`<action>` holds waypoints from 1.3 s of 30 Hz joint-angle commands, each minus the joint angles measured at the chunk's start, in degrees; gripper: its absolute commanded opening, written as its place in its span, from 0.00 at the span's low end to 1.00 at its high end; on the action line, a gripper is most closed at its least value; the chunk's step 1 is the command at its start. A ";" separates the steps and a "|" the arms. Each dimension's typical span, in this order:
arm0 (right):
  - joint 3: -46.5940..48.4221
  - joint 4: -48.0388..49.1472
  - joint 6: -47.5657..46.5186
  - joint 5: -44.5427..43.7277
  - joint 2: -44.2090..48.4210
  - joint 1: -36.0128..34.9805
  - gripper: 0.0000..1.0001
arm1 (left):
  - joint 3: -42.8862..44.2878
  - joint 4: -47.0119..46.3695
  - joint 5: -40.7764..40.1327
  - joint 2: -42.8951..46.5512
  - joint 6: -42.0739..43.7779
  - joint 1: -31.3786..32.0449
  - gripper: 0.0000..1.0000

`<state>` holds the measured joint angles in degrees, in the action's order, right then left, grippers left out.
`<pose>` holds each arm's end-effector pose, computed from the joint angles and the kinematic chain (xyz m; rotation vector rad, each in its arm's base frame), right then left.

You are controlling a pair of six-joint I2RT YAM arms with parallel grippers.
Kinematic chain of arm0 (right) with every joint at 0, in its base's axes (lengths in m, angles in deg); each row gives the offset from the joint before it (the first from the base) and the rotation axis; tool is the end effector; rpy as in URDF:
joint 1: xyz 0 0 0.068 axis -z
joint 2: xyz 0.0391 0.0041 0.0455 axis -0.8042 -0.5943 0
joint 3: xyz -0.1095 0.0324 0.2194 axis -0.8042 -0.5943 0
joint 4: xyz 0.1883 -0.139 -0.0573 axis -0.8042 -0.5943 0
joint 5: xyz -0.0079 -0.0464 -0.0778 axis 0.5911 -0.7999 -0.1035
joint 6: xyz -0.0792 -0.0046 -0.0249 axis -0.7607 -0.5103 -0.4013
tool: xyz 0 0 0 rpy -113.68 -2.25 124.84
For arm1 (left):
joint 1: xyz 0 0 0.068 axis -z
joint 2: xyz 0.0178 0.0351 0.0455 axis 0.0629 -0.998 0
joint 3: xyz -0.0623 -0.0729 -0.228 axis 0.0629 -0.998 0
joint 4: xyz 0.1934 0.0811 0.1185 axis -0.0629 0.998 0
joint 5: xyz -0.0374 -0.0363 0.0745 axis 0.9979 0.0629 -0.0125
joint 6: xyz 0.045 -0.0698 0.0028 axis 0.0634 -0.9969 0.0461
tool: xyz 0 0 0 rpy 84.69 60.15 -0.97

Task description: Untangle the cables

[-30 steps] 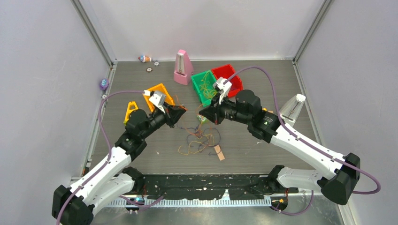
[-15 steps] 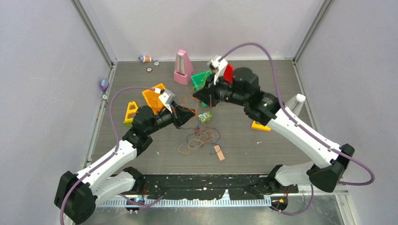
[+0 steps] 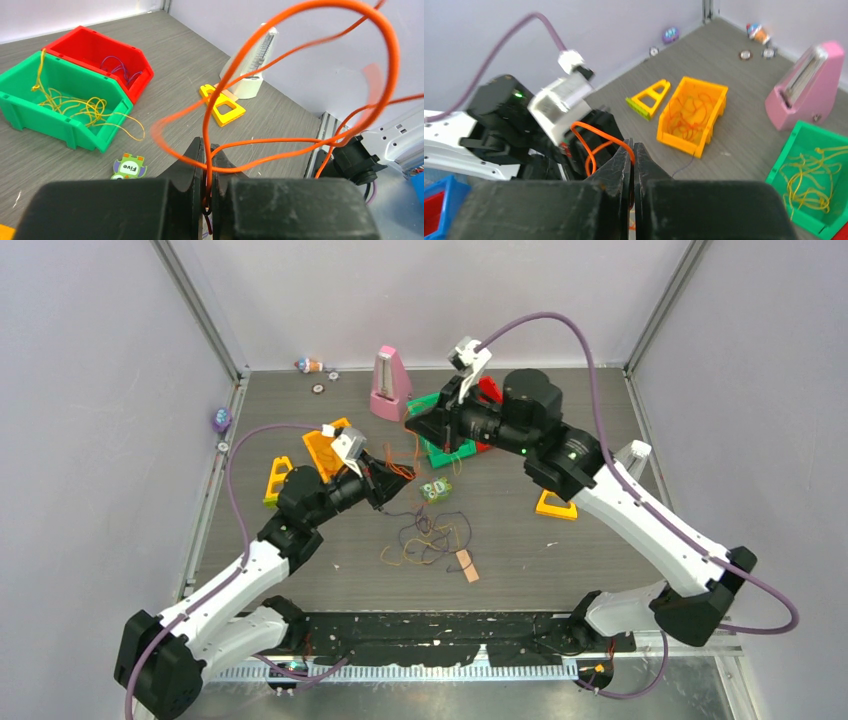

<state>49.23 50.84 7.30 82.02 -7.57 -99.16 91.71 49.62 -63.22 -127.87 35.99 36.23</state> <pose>0.2008 0.2334 0.4402 -0.7168 1.5657 0.9752 0.1952 -0.1603 0.2936 0.4826 1.5453 -1.0879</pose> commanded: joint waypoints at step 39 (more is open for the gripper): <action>-0.42 3.62 11.72 11.06 -8.94 2.12 0.05 | -0.79 -9.65 -4.98 -2.96 11.15 2.57 0.50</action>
<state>45.91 51.91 17.79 91.46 -16.67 -97.28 89.02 44.46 -69.01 -130.41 44.86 37.91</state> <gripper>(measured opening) 0.067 0.490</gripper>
